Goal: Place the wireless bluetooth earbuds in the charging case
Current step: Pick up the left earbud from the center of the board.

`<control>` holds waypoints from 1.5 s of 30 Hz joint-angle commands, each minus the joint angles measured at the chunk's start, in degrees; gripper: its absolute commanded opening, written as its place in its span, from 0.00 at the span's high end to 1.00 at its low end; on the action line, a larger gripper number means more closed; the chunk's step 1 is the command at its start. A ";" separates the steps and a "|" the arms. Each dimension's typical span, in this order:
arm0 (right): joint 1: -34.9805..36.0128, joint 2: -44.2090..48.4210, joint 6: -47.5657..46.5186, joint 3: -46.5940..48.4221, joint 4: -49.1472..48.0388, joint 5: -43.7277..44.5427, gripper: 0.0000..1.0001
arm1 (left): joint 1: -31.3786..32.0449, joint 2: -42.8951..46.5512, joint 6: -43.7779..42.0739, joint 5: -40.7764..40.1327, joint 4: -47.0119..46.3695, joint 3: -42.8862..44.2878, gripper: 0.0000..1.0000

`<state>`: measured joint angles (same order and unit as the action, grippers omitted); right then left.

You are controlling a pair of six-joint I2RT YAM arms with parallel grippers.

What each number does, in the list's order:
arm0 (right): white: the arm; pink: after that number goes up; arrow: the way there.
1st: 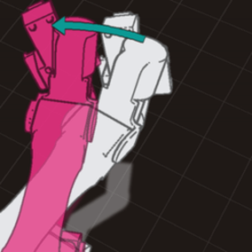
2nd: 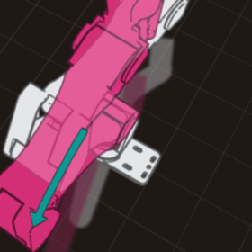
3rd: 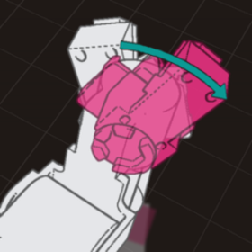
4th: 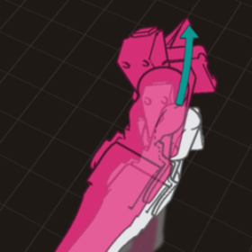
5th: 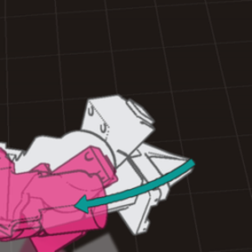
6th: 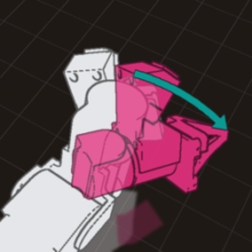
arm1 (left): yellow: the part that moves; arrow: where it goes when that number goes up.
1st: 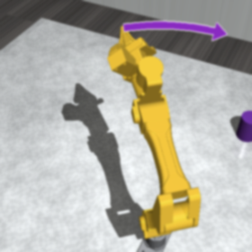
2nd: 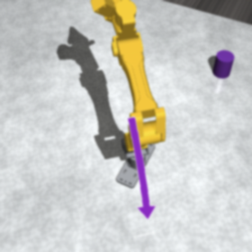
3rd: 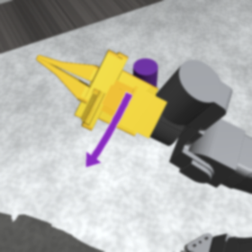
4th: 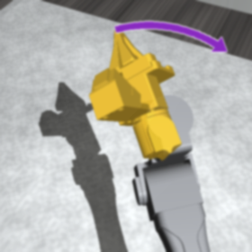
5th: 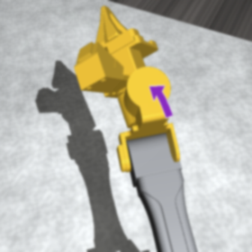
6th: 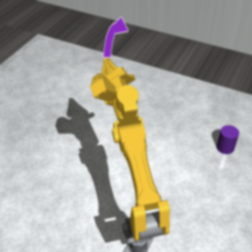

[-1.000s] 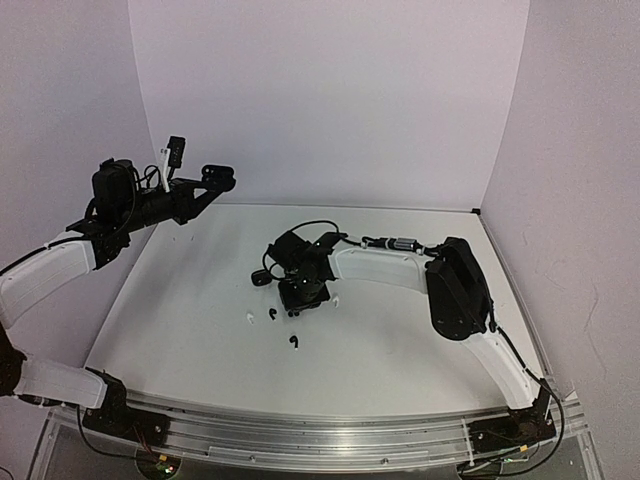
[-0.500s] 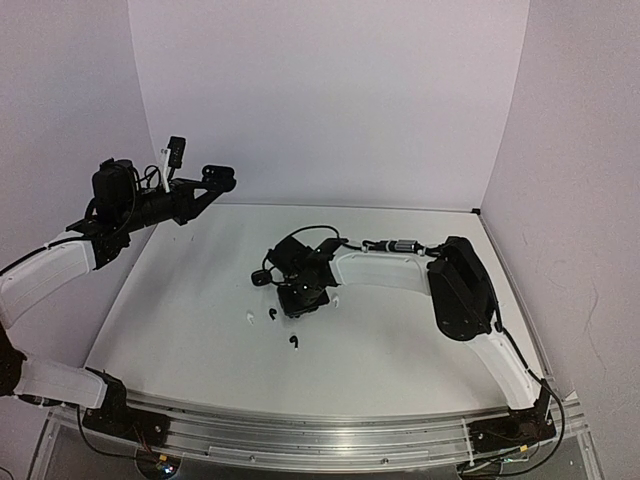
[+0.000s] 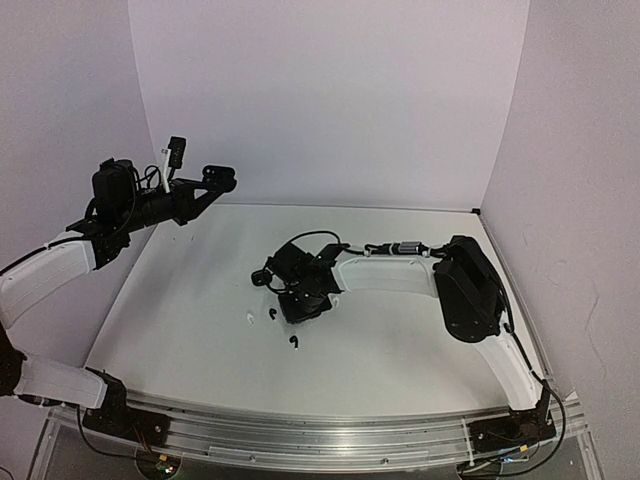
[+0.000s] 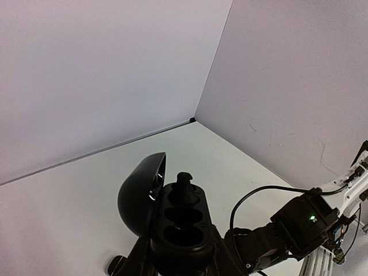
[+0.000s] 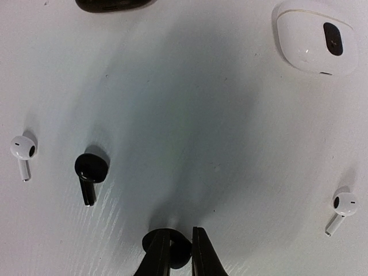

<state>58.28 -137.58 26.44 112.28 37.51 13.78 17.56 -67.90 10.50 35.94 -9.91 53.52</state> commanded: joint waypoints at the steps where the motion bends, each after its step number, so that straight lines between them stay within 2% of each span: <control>1: 1.38 1.66 0.35 -2.57 5.14 -2.36 0.89 | -0.32 0.04 -0.48 0.88 -0.73 0.56 1.00; 6: 1.40 1.96 0.14 -2.95 4.30 -2.42 1.00 | -0.33 0.15 -0.90 0.89 -0.70 0.59 1.00; 18: 1.45 3.29 -0.42 -3.95 3.07 -4.73 1.00 | -0.33 0.20 -1.16 1.08 -0.50 0.53 1.00; 23: 1.89 4.40 -0.11 -5.17 3.13 -4.29 0.94 | -0.33 0.31 -1.49 0.97 -0.40 0.53 1.00; 45: 3.44 7.77 1.20 -11.89 -0.09 -4.11 0.88 | -0.31 -0.20 -1.72 1.40 -0.22 0.85 1.00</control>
<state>60.39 -131.66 26.69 102.39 33.90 12.39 17.56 -67.90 9.18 36.38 -8.97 53.52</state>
